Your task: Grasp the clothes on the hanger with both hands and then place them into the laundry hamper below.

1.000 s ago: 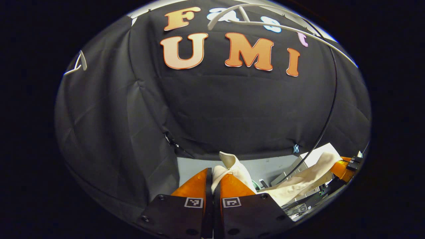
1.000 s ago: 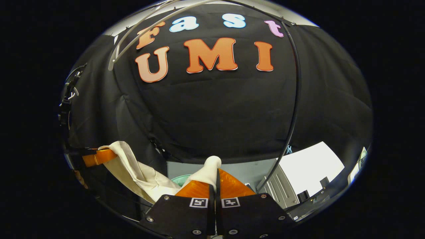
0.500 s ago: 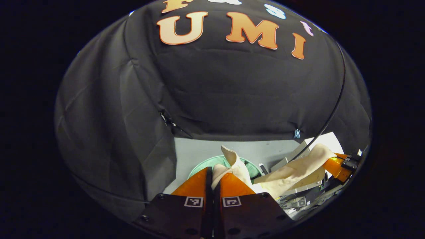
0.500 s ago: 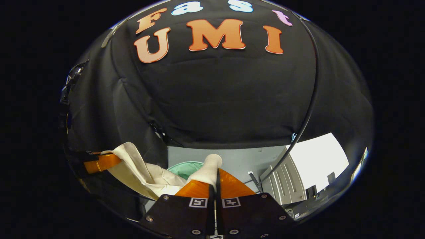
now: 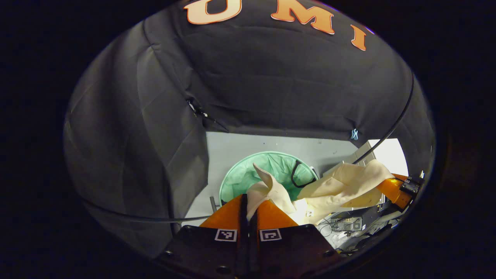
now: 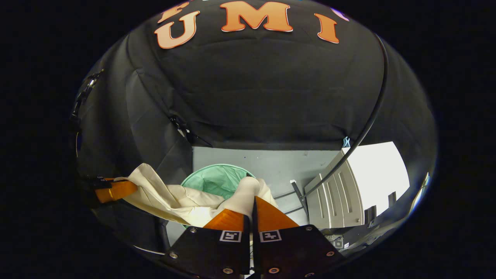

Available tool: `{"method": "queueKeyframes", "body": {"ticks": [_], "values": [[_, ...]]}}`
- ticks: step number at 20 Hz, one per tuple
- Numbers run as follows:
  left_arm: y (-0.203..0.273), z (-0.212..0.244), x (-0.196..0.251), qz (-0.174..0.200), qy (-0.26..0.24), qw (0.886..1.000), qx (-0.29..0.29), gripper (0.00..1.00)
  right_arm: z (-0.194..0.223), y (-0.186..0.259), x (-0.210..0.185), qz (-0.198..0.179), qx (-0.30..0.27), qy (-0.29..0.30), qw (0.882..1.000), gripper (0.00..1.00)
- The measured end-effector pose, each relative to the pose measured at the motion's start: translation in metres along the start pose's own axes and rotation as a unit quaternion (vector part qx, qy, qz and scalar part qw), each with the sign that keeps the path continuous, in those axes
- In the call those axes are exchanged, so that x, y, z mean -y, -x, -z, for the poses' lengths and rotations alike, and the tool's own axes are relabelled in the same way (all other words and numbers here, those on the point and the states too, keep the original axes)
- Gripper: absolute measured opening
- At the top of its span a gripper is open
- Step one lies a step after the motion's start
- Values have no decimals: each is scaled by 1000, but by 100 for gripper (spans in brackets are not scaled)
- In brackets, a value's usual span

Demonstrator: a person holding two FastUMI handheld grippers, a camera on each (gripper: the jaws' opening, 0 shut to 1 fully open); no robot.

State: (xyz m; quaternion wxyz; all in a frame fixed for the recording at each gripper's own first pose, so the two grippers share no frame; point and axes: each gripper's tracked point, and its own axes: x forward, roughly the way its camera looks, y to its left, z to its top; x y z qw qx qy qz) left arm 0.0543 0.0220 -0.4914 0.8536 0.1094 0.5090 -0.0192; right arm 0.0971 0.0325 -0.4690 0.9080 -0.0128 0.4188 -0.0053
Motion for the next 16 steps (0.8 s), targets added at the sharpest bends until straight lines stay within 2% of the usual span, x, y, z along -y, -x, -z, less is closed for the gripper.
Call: {"method": "queueKeyframes", "body": {"ticks": [7,10,11,12,13,16], "values": [[-13,21,1,-4,-13,999,-40,8,22,-14,-8,-5,-36,-6,999,5],[-17,25,-1,-8,-16,999,-51,8,25,-17,-12,-8,-46,-8,999,12],[-17,28,-2,-10,-15,998,-56,8,27,-18,-13,-10,-48,-6,999,7],[-17,30,-1,-8,-14,998,-60,11,27,-17,-14,-10,-50,-3,999,14],[-14,31,-3,-8,-11,998,-61,15,29,-16,-15,-11,-52,0,999,14],[-8,22,-5,-7,-10,998,-53,14,37,-14,-17,-16,-62,-3,998,14]]}}
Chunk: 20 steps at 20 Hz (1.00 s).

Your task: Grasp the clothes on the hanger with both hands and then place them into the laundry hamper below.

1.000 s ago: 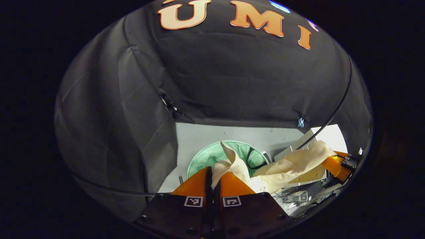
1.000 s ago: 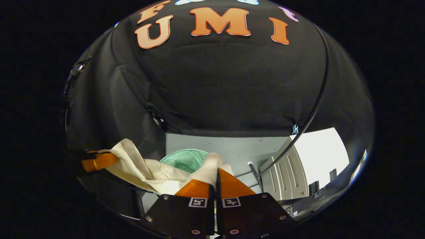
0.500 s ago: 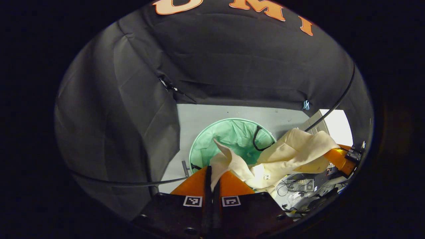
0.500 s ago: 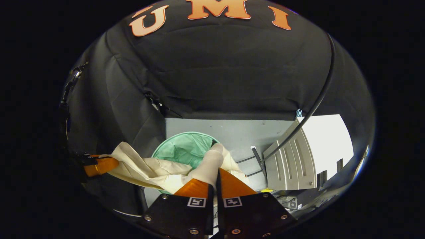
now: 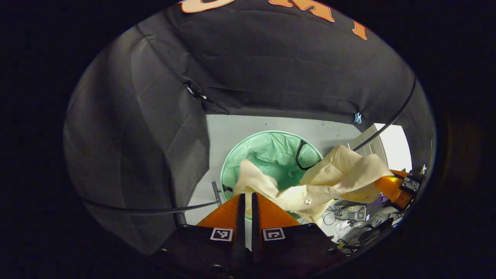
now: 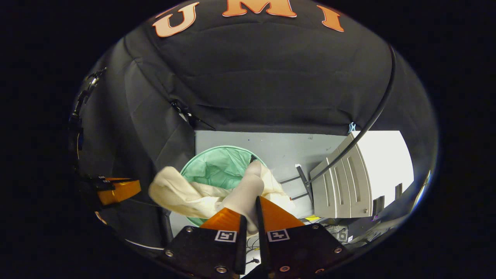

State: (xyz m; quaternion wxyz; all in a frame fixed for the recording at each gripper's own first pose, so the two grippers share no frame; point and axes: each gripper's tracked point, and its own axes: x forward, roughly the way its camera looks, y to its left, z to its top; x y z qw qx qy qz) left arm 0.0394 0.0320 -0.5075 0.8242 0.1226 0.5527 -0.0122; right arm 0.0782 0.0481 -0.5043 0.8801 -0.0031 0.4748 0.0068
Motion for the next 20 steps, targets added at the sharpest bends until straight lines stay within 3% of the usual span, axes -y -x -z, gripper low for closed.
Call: {"method": "queueKeyframes", "body": {"ticks": [2,5,7,8,11,12,13,14,15,17,20], "values": [[1,0,3,0,1,1000,4,14,7,-4,-12,-22,-12,-10,1000,19],[4,4,5,4,3,1000,1,31,-4,2,-11,-21,7,-10,1000,23],[6,8,6,3,3,1000,-2,41,-12,7,-10,-18,19,4,1000,33],[7,7,7,7,1,1000,-4,41,-15,9,-9,-15,26,9,1000,38],[14,11,11,13,1,1000,1,82,-18,16,-7,-11,40,7,999,57],[17,10,7,6,1,1000,6,81,-19,19,-5,-6,43,6,999,68],[15,7,8,2,1,1000,11,81,-18,22,-1,-2,45,9,999,67],[15,5,10,0,5,1000,15,81,-19,25,1,-1,49,15,999,82],[15,4,11,2,8,1000,19,82,-20,27,2,1,53,22,998,84],[21,5,12,-1,14,1000,25,96,-19,33,8,11,59,23,998,93],[30,1,4,-19,16,999,43,94,-19,42,8,4,65,15,998,94]]}}
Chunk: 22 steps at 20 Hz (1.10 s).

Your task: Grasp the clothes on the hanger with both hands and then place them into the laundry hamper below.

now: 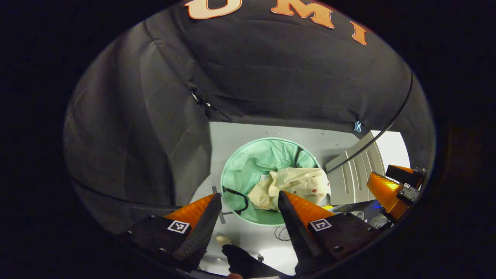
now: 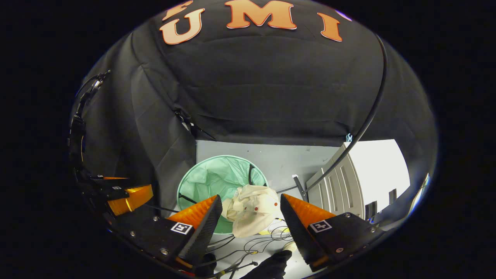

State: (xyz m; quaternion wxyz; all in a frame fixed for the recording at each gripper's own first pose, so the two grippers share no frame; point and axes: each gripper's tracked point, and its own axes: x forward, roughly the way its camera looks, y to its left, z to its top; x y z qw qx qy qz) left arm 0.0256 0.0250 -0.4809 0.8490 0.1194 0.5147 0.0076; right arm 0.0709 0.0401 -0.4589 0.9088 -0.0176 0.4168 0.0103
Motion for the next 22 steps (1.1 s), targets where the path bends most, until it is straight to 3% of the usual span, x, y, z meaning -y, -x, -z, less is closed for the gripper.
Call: {"method": "queueKeyframes", "body": {"ticks": [10,22], "values": [[62,-17,-10,8,14,998,60,97,-16,73,34,44,70,-4,997,94],[143,-62,-10,19,20,988,153,96,-66,170,35,40,159,-6,986,94]]}}
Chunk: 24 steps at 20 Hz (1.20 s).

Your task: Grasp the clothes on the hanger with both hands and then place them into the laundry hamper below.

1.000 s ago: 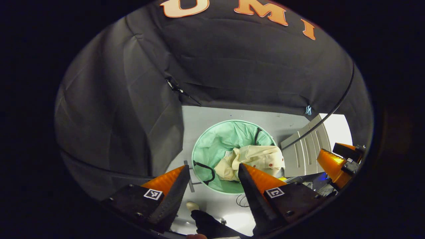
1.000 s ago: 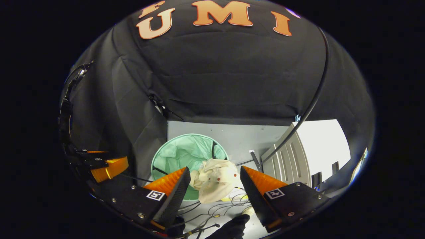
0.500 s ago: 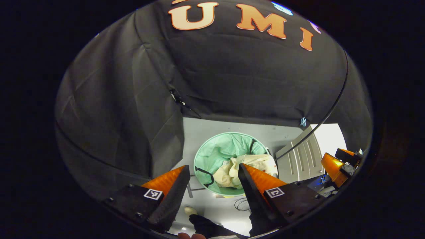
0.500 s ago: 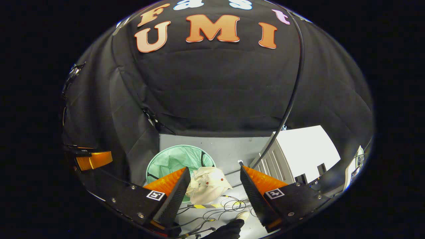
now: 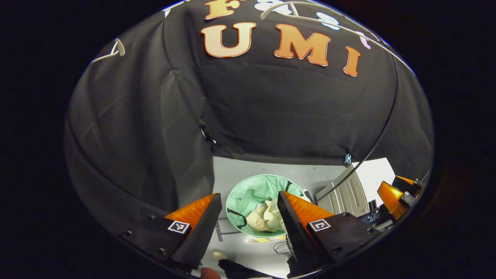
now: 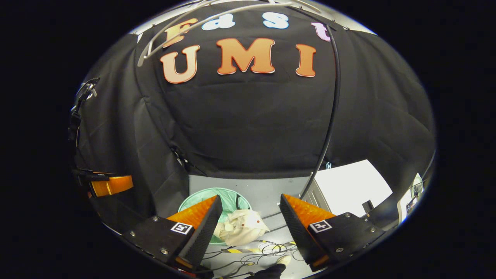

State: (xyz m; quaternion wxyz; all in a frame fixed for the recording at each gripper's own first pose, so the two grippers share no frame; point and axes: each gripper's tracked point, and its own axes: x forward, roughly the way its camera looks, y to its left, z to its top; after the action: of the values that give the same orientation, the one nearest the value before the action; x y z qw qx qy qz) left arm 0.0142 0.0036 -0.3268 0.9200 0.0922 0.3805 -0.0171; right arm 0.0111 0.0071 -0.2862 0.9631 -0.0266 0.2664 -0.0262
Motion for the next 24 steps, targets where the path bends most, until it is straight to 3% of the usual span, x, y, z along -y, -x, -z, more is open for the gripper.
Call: {"method": "queueKeyframes", "body": {"ticks": [3,12,22,24], "values": [[20,-19,11,18,7,1000,22,96,-21,22,-1,-2,22,2,1000,94],[93,-98,15,23,-9,990,140,95,-105,91,-4,-10,125,6,992,94],[179,-176,12,21,-3,956,291,93,-186,156,-8,-22,236,12,971,94],[188,-186,1,3,0,948,318,93,-190,162,-5,-20,250,9,968,94]]}}
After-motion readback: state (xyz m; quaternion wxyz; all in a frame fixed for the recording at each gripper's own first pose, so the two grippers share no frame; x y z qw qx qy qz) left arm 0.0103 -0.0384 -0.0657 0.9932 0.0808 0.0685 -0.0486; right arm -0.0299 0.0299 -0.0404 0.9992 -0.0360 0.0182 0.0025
